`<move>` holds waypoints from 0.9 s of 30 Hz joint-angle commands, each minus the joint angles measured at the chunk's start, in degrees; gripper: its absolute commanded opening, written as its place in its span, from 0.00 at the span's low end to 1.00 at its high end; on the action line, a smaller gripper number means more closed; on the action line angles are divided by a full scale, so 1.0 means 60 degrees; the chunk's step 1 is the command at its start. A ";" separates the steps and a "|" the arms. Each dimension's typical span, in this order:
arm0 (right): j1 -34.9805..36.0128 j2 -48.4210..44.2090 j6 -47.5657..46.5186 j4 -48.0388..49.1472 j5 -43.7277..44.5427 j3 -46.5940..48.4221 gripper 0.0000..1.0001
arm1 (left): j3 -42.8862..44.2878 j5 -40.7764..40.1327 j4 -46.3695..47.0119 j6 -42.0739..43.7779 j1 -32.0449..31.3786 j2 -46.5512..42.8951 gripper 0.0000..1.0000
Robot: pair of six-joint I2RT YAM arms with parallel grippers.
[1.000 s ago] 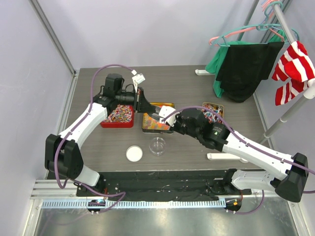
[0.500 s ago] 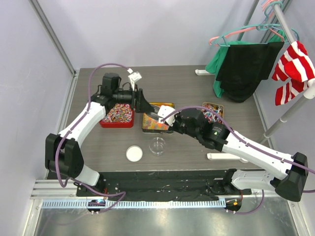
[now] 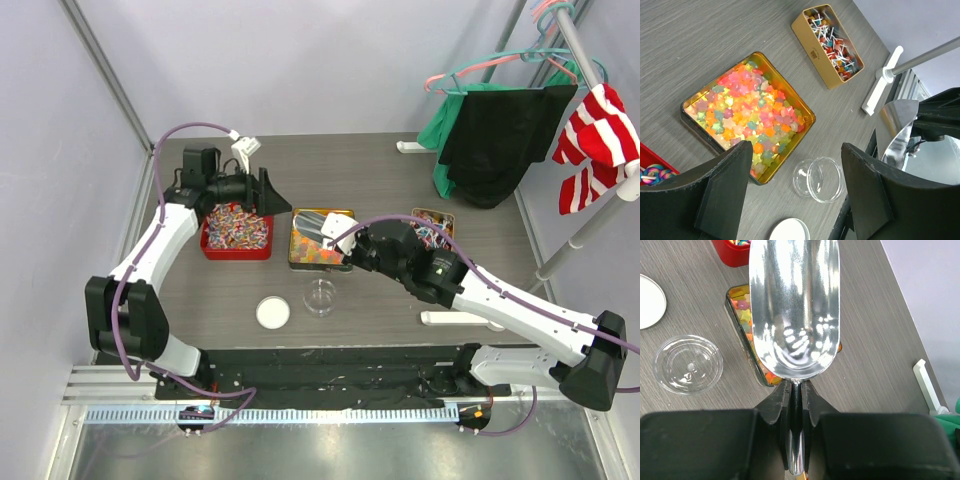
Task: Pack the candies
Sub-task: Adjust the spatula.
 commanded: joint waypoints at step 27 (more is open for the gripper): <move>0.0057 0.0367 0.0006 0.0385 0.0234 0.0751 0.01 | -0.1078 0.0892 0.1791 -0.0791 -0.0720 -0.0674 0.65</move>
